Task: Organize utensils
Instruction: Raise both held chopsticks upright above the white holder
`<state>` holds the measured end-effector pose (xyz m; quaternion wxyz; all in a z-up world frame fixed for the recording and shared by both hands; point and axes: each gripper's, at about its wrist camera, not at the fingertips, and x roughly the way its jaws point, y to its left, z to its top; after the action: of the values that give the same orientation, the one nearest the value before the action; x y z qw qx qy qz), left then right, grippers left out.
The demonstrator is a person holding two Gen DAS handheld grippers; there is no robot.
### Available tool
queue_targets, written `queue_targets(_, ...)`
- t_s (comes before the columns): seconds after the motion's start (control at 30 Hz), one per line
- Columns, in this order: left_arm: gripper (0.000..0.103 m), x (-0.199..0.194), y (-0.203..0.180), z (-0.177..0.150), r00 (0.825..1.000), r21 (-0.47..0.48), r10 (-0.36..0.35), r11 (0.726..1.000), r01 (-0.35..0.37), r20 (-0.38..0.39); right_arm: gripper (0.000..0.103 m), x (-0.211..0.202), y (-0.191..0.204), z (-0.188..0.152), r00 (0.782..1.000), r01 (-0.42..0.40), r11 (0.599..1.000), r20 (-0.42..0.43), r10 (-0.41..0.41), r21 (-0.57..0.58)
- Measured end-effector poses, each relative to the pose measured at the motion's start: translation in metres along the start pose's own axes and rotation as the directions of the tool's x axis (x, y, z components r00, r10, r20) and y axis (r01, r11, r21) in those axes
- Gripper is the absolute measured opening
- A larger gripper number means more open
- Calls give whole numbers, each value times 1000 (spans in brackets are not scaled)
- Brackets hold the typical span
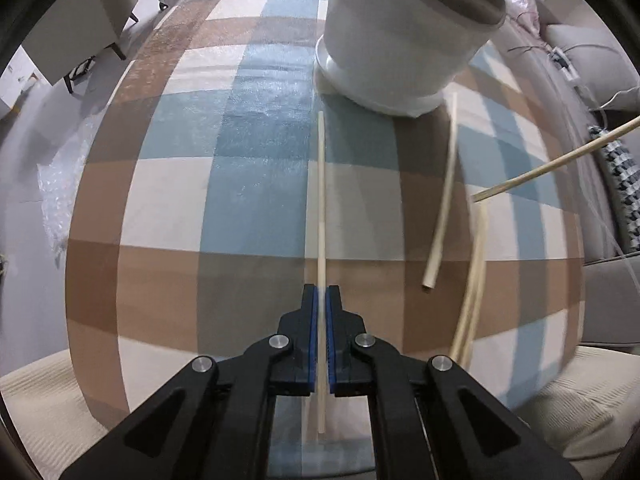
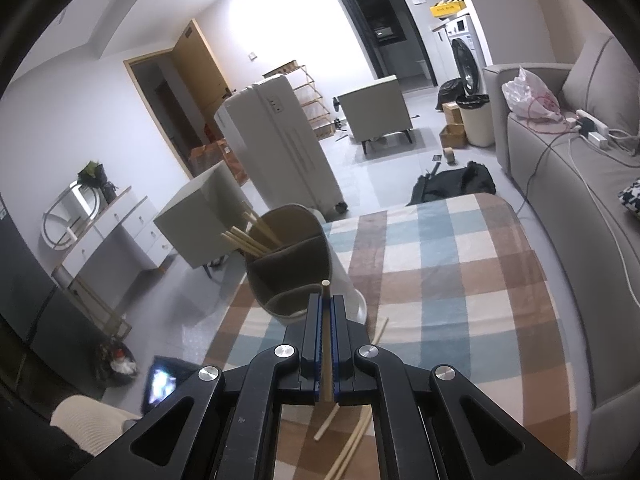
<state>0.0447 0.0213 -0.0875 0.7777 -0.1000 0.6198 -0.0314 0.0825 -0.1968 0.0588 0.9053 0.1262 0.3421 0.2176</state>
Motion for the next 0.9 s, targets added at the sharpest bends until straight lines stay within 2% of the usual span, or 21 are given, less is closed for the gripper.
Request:
queue_targets(0.13,0,-35,7,-3,995,-11,-69,997,70,78,3,4,8,-3,1000,-6,1000,-6,6,-14)
queue_targets(0.23,0,-62,8,-5,982,8,-99,995,100,161,3,3,13,-5,1000,-4,999,-9,3,-32)
queue_targets(0.33,0,-90,10,2,959,29,-138,990,135,249,3,-2,16,-5,1000,-7,999,2,7,-43)
queue_targets(0.47,0,-122,3,8,915,70,-185,983,171,358,3,-11,20,-1,1000,-19,999,24,20,-42)
queue_targets(0.53,0,-119,-23,27,899,83,-200,980,181,391,3,-15,22,3,999,-30,999,34,31,-33)
queue_targets(0.6,0,-127,-26,34,879,95,-219,976,197,423,3,-19,24,10,998,-37,999,53,38,-26)
queue_targets(0.7,0,-146,-29,50,837,103,-228,973,204,497,3,-24,26,24,995,-51,999,83,52,-5)
queue_targets(0.8,0,-161,-29,72,785,119,-237,971,207,572,3,-26,32,46,992,-52,998,114,54,-25)
queue_targets(0.9,0,-170,-27,101,725,115,-243,968,222,644,3,-23,39,77,989,-45,997,138,53,-57)
